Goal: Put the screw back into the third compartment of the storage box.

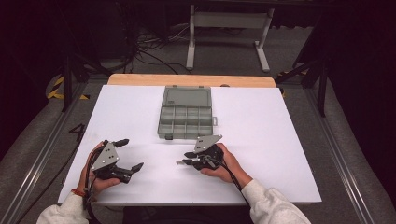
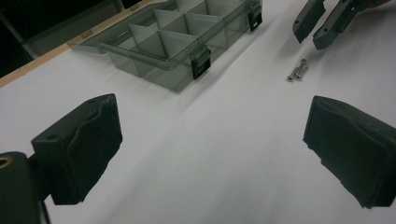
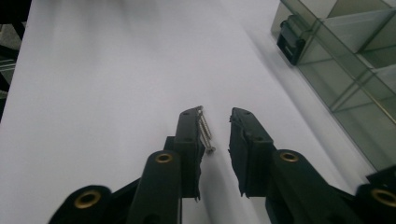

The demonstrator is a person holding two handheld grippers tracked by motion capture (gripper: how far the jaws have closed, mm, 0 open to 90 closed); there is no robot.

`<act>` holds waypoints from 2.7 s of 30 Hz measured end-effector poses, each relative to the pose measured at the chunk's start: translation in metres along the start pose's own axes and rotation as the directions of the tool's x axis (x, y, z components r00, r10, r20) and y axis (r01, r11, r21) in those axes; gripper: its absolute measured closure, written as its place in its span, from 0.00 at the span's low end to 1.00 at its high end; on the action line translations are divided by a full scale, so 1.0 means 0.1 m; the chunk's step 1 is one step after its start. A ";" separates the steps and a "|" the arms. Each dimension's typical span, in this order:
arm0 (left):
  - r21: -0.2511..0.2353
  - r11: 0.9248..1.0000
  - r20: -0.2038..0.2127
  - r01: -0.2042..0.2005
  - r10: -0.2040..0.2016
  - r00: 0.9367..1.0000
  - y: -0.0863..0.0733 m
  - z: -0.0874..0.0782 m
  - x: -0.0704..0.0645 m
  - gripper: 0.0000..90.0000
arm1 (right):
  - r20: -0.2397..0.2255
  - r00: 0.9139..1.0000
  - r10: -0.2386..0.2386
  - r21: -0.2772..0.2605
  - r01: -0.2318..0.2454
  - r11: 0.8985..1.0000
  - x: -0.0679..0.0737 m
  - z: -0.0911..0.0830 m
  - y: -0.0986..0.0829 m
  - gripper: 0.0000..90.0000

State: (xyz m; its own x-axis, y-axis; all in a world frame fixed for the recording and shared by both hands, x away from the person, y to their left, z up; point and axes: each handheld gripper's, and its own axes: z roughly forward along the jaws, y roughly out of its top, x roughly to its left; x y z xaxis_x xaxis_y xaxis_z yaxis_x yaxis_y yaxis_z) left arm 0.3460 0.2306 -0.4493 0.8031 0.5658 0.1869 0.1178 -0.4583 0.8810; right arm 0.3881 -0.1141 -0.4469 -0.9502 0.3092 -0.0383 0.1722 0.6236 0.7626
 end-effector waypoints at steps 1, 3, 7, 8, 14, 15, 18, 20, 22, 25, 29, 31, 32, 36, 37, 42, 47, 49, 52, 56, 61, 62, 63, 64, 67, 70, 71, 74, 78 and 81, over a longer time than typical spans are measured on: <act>-0.003 1.000 -0.001 0.000 0.000 1.000 0.00 0.00 -0.01 0.06 | -0.005 1.000 -0.003 0.006 0.003 1.000 0.00 0.04 0.01 0.84; -0.005 1.000 0.000 0.000 0.000 1.000 0.00 0.00 -0.01 0.06 | -0.009 1.000 -0.005 0.016 0.005 1.000 -0.01 0.09 0.01 0.83; 0.003 1.000 -0.002 0.002 -0.002 1.000 0.00 0.00 0.00 0.06 | -0.019 1.000 0.003 0.020 -0.003 1.000 -0.02 0.14 0.03 0.81; 0.005 1.000 -0.005 -0.003 0.003 1.000 0.00 0.00 0.00 0.06 | -0.015 1.000 0.001 0.026 -0.001 1.000 -0.03 0.15 0.03 0.82; 0.009 1.000 -0.004 -0.011 0.011 1.000 0.00 0.00 -0.01 0.06 | -0.030 1.000 0.009 0.044 -0.007 0.999 -0.05 0.20 0.01 0.89; 0.009 1.000 -0.004 -0.011 0.011 1.000 0.00 0.00 -0.01 0.06 | -0.035 0.999 0.013 0.044 -0.012 0.999 -0.05 0.20 0.01 0.90; 0.013 1.000 -0.003 -0.011 0.011 1.000 -0.01 0.01 -0.01 0.06 | -0.041 0.999 0.021 0.043 -0.020 0.999 -0.05 0.20 0.01 0.91; 0.011 1.000 -0.004 -0.011 0.012 1.000 -0.01 0.00 -0.01 0.06 | -0.050 0.998 0.033 0.042 -0.031 0.999 -0.06 0.19 0.00 0.92; 0.010 1.000 -0.004 -0.010 0.010 1.000 -0.01 0.00 0.00 0.06 | -0.049 0.998 0.030 0.043 -0.028 0.999 -0.06 0.19 -0.01 0.93; 0.010 1.000 -0.004 -0.009 0.010 1.000 -0.01 0.00 0.00 0.06 | -0.044 0.999 0.022 0.048 -0.019 0.999 -0.04 0.19 0.00 0.97; 0.006 1.000 -0.005 -0.007 0.007 1.000 0.00 0.00 0.00 0.06 | -0.029 1.000 0.011 0.050 -0.009 0.999 -0.03 0.18 0.00 0.98; 0.007 1.000 -0.005 -0.007 0.007 1.000 0.00 0.00 0.00 0.06 | -0.020 1.000 0.007 0.055 -0.006 0.998 -0.03 0.18 0.00 0.98; 0.006 1.000 -0.005 -0.005 0.005 1.000 0.00 0.00 0.00 0.06 | -0.022 1.000 0.008 0.053 -0.007 0.999 -0.03 0.18 -0.01 0.98; 0.004 1.000 -0.003 -0.007 0.007 1.000 0.00 0.00 0.00 0.06 | -0.014 1.000 0.000 0.048 0.000 0.999 -0.02 0.16 -0.01 0.98; 0.004 1.000 -0.004 -0.007 0.007 1.000 0.00 0.00 0.00 0.06 | -0.009 1.000 -0.001 0.043 0.001 0.999 -0.02 0.15 -0.01 0.98; 0.001 1.000 -0.005 -0.006 0.006 1.000 0.00 -0.01 0.00 0.06 | 0.001 1.000 0.003 0.013 -0.003 1.000 -0.02 0.09 0.01 0.99; -0.001 1.000 -0.003 -0.005 0.005 1.000 0.00 -0.01 0.00 0.06 | 0.014 1.000 0.004 -0.009 -0.004 1.000 -0.03 0.01 0.02 0.99; 0.000 1.000 -0.004 -0.004 0.004 1.000 0.00 -0.01 0.00 0.06 | 0.021 1.000 0.001 -0.017 -0.001 1.000 -0.04 -0.02 0.02 0.99; -0.002 1.000 -0.004 -0.002 0.002 1.000 0.00 -0.01 0.00 0.06 | 0.028 1.000 0.001 -0.034 0.000 0.999 -0.04 -0.09 0.03 0.99; -0.008 1.000 -0.005 0.002 -0.002 1.000 0.00 -0.02 0.00 0.06 | 0.040 0.999 0.001 -0.061 0.002 0.998 -0.06 -0.18 0.03 0.99; -0.011 1.000 -0.004 0.000 0.000 1.000 0.00 -0.01 0.00 0.06 | 0.058 0.998 0.011 -0.080 -0.007 0.997 -0.09 -0.25 0.04 0.99; -0.012 1.000 -0.006 0.001 -0.001 1.000 0.00 -0.01 0.00 0.06 | 0.060 0.998 0.012 -0.087 -0.007 0.996 -0.10 -0.26 0.04 0.99; -0.012 1.000 -0.005 0.000 0.000 1.000 0.00 -0.01 0.00 0.06 | 0.061 0.998 0.015 -0.089 -0.009 0.996 -0.11 -0.28 0.05 0.99; -0.013 1.000 -0.005 -0.003 0.002 1.000 0.00 -0.02 0.00 0.06 | 0.062 0.998 0.016 -0.092 -0.010 0.996 -0.11 -0.29 0.05 0.99; -0.022 1.000 -0.005 0.002 -0.002 1.000 0.01 -0.02 -0.01 0.06 | 0.074 0.997 0.011 -0.099 -0.004 0.995 -0.14 -0.33 0.07 0.99; -0.026 1.000 -0.003 0.003 -0.003 1.000 0.01 -0.02 -0.01 0.06 | 0.085 0.996 0.020 -0.118 -0.010 0.993 -0.18 -0.37 0.09 0.99; -0.026 1.000 -0.004 0.003 -0.003 1.000 0.01 -0.02 -0.01 0.06 | 0.085 0.996 0.020 -0.118 -0.010 0.993 -0.18 -0.37 0.09 0.99; -0.027 1.000 -0.002 -0.001 0.001 1.000 0.02 -0.02 -0.02 0.06 | 0.096 0.995 0.022 -0.135 -0.009 0.991 -0.22 -0.41 0.12 0.99; -0.026 1.000 -0.002 0.001 -0.001 1.000 0.02 -0.01 -0.02 0.06 | 0.118 0.992 0.032 -0.159 -0.013 0.987 -0.28 -0.48 0.17 0.99; -0.026 1.000 0.002 0.004 -0.004 1.000 0.02 -0.01 -0.02 0.06 | 0.142 0.989 0.036 -0.174 -0.011 0.985 -0.35 -0.51 0.23 0.99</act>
State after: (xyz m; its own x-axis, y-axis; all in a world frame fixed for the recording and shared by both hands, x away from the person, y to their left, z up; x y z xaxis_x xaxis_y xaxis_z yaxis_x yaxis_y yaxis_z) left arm 0.3440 0.2293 -0.4479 0.8037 0.5663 0.1827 0.1057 -0.4380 0.8927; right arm 0.4121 -0.1479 -0.3951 -0.8967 0.4306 -0.1019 0.1349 0.4854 0.8638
